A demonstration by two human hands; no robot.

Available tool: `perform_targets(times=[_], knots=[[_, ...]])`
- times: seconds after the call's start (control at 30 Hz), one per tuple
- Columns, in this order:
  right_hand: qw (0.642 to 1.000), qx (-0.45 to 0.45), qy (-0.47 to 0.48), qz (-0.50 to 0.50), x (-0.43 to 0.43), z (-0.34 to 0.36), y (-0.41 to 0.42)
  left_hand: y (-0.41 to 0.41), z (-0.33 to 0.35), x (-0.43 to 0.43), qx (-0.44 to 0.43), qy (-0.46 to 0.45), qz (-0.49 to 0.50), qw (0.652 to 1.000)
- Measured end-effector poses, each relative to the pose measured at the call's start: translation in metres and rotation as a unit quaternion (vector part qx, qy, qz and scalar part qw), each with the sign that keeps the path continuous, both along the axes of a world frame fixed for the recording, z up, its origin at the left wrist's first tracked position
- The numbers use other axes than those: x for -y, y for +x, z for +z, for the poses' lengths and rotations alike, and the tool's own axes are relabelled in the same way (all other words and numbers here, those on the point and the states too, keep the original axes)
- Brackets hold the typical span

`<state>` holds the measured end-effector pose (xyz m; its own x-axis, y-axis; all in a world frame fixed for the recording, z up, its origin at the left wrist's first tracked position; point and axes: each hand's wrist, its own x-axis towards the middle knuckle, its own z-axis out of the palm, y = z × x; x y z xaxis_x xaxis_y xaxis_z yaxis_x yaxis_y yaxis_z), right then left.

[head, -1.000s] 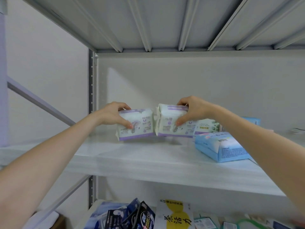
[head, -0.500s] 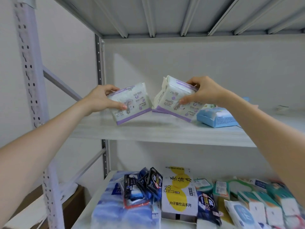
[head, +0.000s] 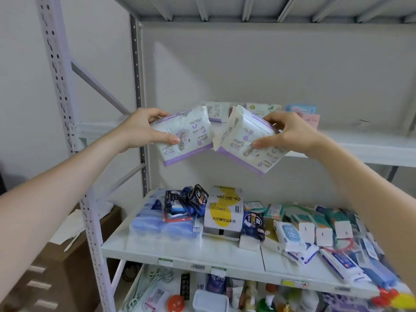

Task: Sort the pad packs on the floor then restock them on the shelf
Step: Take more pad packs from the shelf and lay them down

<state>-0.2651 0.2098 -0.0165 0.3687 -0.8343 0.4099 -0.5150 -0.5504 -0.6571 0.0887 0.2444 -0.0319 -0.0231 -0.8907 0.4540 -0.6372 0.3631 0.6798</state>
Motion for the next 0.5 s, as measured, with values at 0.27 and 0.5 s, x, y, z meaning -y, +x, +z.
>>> perform_targets(times=[0.27, 0.5], knots=[[0.994, -0.069, 0.079, -0.044, -0.075, -0.090, -0.057, -0.058, -0.079, -0.033, 0.048, 0.062, -0.026, 0.997], [0.981, -0.096, 0.139, -0.098, -0.132, -0.183, -0.082, -0.098, -0.178, -0.053, 0.089, 0.113, -0.051, 0.988]])
